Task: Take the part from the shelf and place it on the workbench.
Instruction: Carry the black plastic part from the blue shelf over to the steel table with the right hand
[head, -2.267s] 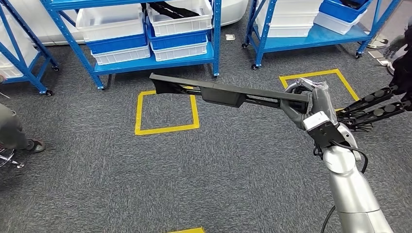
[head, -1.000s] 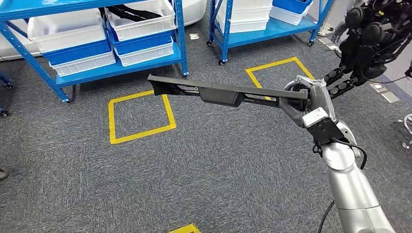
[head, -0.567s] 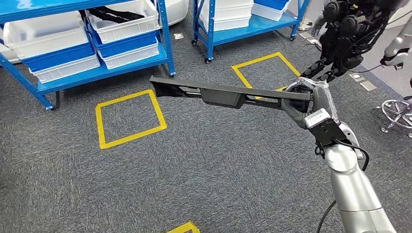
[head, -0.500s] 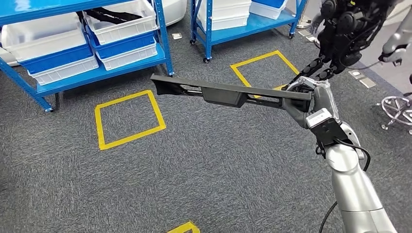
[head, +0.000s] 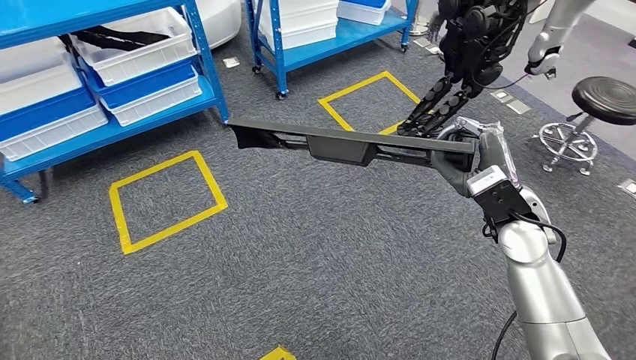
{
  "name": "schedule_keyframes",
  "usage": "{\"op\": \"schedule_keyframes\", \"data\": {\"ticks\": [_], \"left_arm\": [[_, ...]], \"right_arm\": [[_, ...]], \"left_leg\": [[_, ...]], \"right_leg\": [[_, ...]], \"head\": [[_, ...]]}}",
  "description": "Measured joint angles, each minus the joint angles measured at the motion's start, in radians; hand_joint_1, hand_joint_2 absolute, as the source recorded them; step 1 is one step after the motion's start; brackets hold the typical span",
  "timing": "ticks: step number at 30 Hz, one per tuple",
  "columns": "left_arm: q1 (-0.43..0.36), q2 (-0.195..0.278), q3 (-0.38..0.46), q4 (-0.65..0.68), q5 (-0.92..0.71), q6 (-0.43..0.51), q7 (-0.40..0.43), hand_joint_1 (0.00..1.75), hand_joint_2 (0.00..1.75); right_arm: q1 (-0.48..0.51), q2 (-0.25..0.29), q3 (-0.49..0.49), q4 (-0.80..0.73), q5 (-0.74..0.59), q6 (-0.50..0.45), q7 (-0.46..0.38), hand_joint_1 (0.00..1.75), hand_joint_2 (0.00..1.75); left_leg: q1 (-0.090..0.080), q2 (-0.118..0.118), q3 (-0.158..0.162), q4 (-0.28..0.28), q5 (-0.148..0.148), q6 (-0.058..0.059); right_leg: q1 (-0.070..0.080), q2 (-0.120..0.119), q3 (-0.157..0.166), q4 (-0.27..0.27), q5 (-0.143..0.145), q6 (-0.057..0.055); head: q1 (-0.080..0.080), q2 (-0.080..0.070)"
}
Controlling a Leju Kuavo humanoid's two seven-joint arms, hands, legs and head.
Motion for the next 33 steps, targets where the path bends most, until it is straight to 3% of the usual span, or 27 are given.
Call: {"op": "schedule_keyframes", "data": {"ticks": [2,4,6,8,9,10,12,14,15,17,19,22,23,24,25,26,28,30,32,33], "left_arm": [[-0.001,-0.001,0.0,0.0,0.001,0.0,-0.001,0.0,1.75],[-0.002,-0.002,0.0,0.0,0.002,0.0,-0.002,0.0,1.75],[-0.002,-0.002,0.0,0.0,0.003,0.001,-0.003,0.0,1.75],[-0.002,-0.002,0.0,0.0,0.003,0.001,-0.003,0.0,1.75],[-0.002,-0.002,0.0,0.0,0.003,0.001,-0.004,0.0,1.75],[-0.002,-0.003,0.0,0.0,0.004,0.001,-0.005,0.0,1.75],[-0.002,-0.005,0.0,0.0,0.006,0.0,-0.008,0.0,1.75],[-0.003,-0.004,0.0,0.0,0.006,-0.001,-0.01,0.0,1.75],[-0.003,-0.004,0.0,0.0,0.006,-0.001,-0.011,0.0,1.75],[-0.003,-0.004,0.0,0.0,0.006,-0.001,-0.012,0.0,1.75],[-0.003,-0.003,0.0,0.0,0.006,-0.001,-0.012,0.0,1.75],[-0.001,-0.003,0.0,0.0,0.007,-0.001,-0.013,0.0,1.75],[0.0,-0.003,0.001,0.0,0.007,-0.001,-0.013,0.0,1.75],[0.0,-0.003,0.001,0.0,0.008,-0.001,-0.013,0.0,1.75],[0.0,-0.003,0.001,0.0,0.008,-0.001,-0.013,0.0,1.75],[0.001,-0.002,0.001,0.0,0.009,-0.001,-0.014,0.0,1.75],[0.001,0.0,0.001,0.0,0.009,-0.001,-0.015,0.0,1.75],[0.001,0.002,0.002,0.0,0.009,-0.001,-0.018,0.0,1.75],[0.001,0.002,0.002,0.0,0.008,-0.003,-0.02,0.0,1.75],[-0.001,0.002,0.002,0.0,0.008,-0.004,-0.021,0.0,1.75]], "right_arm": [[0.0,-0.001,0.0,0.0,0.0,0.0,0.0,1.75,1.75],[-0.003,-0.004,0.0,0.0,0.0,0.0,0.0,1.75,1.75],[-0.006,-0.004,0.0,0.001,0.0,0.0,0.0,1.75,1.75],[-0.006,-0.003,0.0,0.002,-0.001,0.0,0.0,1.75,1.75],[-0.004,-0.003,0.0,0.003,-0.001,0.0,0.0,1.75,1.75],[-0.004,-0.003,0.0,0.004,0.0,0.0,0.0,1.75,1.75],[-0.005,-0.003,0.0,0.004,0.0,0.0,0.0,1.75,1.75],[-0.008,-0.003,0.0,0.005,0.0,0.0,0.0,1.75,1.75],[-0.008,-0.003,0.0,0.005,0.0,0.0,0.0,1.75,1.75],[-0.009,-0.003,0.0,0.005,0.0,0.0,0.0,1.75,1.75],[-0.01,-0.003,0.0,0.006,0.0,0.0,0.0,1.75,1.75],[-0.011,0.001,0.0,0.006,0.0,0.0,0.0,1.75,1.75],[-0.01,0.003,0.001,0.006,0.0,0.0,0.0,1.75,1.75],[-0.01,0.005,0.001,0.007,0.0,0.0,0.0,1.75,1.75],[-0.01,0.006,0.001,0.008,0.0,0.0,0.0,1.75,1.75],[-0.01,0.007,0.002,0.008,0.0,0.0,0.0,1.75,1.75],[-0.01,0.008,0.003,0.008,0.0,0.0,0.0,1.75,1.75],[-0.012,0.01,0.003,0.008,0.001,-0.001,0.0,1.75,1.75],[-0.012,0.009,0.003,0.008,0.003,-0.005,0.001,1.75,1.75],[-0.01,0.008,0.002,0.008,0.004,-0.007,0.001,1.75,1.75]], "left_leg": [[-0.001,0.018,0.002,-0.011,0.006,0.007],[0.002,0.038,0.009,-0.029,0.018,0.018],[0.002,0.058,0.01,-0.038,0.024,0.024],[0.001,0.077,0.007,-0.037,0.025,0.025],[0.001,0.087,0.007,-0.037,0.024,0.024],[0.001,0.096,0.006,-0.035,0.023,0.023],[0.001,0.112,0.006,-0.029,0.019,0.015],[-0.003,0.124,0.004,-0.019,0.012,0.003],[-0.006,0.13,0.004,-0.016,0.009,-0.002],[-0.004,0.138,0.004,-0.014,0.006,-0.01],[0.002,0.114,-0.008,0.015,-0.02,-0.02],[0.005,0.066,-0.09,0.196,-0.123,-0.029],[0.005,0.062,-0.119,0.256,-0.145,-0.03],[0.005,0.061,-0.134,0.283,-0.146,-0.028],[0.005,0.059,-0.129,0.272,-0.128,-0.026],[0.005,0.053,-0.104,0.219,-0.093,-0.021],[0.007,0.007,-0.033,0.078,-0.025,-0.007],[0.005,-0.03,0.002,0.003,-0.002,0.003],[0.0,-0.013,0.006,-0.009,-0.001,0.009],[0.0,0.001,0.01,-0.018,0.005,0.012]], "right_leg": [[0.0,0.01,-0.009,-0.002,0.005,0.013],[0.004,-0.02,-0.033,0.034,-0.015,0.015],[0.003,-0.061,-0.092,0.154,-0.069,0.01],[-0.001,-0.072,-0.15,0.278,-0.112,0.015],[-0.004,-0.075,-0.153,0.29,-0.112,0.023],[-0.006,-0.079,-0.134,0.259,-0.097,0.032],[-0.01,-0.108,-0.053,0.113,-0.049,0.048],[-0.004,-0.128,0.004,0.011,-0.021,0.044],[0.0,-0.128,0.009,-0.002,-0.018,0.038],[-0.001,-0.108,0.007,-0.001,-0.012,0.024],[-0.009,-0.094,0.006,-0.002,-0.008,0.01],[-0.009,-0.071,0.002,-0.003,-0.003,-0.007],[-0.008,-0.061,0.0,-0.003,-0.002,-0.008],[-0.007,-0.05,-0.001,-0.002,-0.001,-0.01],[-0.006,-0.039,-0.002,-0.002,0.0,-0.01],[-0.005,-0.026,-0.001,-0.001,0.0,-0.01],[-0.004,-0.004,-0.001,0.0,0.002,-0.007],[-0.006,0.017,-0.008,0.0,0.007,0.001],[-0.007,0.042,-0.017,-0.006,0.015,0.015],[-0.006,0.04,-0.023,-0.005,0.017,0.021]], "head": [[0.0,0.0],[0.003,0.0],[0.008,0.0],[0.012,0.0],[0.013,0.0],[0.013,0.0],[0.017,0.0],[0.023,0.0],[0.023,0.0],[0.021,0.0],[0.018,0.0],[0.013,0.0],[0.012,0.0],[0.012,0.0],[0.011,0.0],[0.011,0.0],[0.01,0.0],[0.01,0.0],[0.007,0.0],[0.006,0.0]]}}
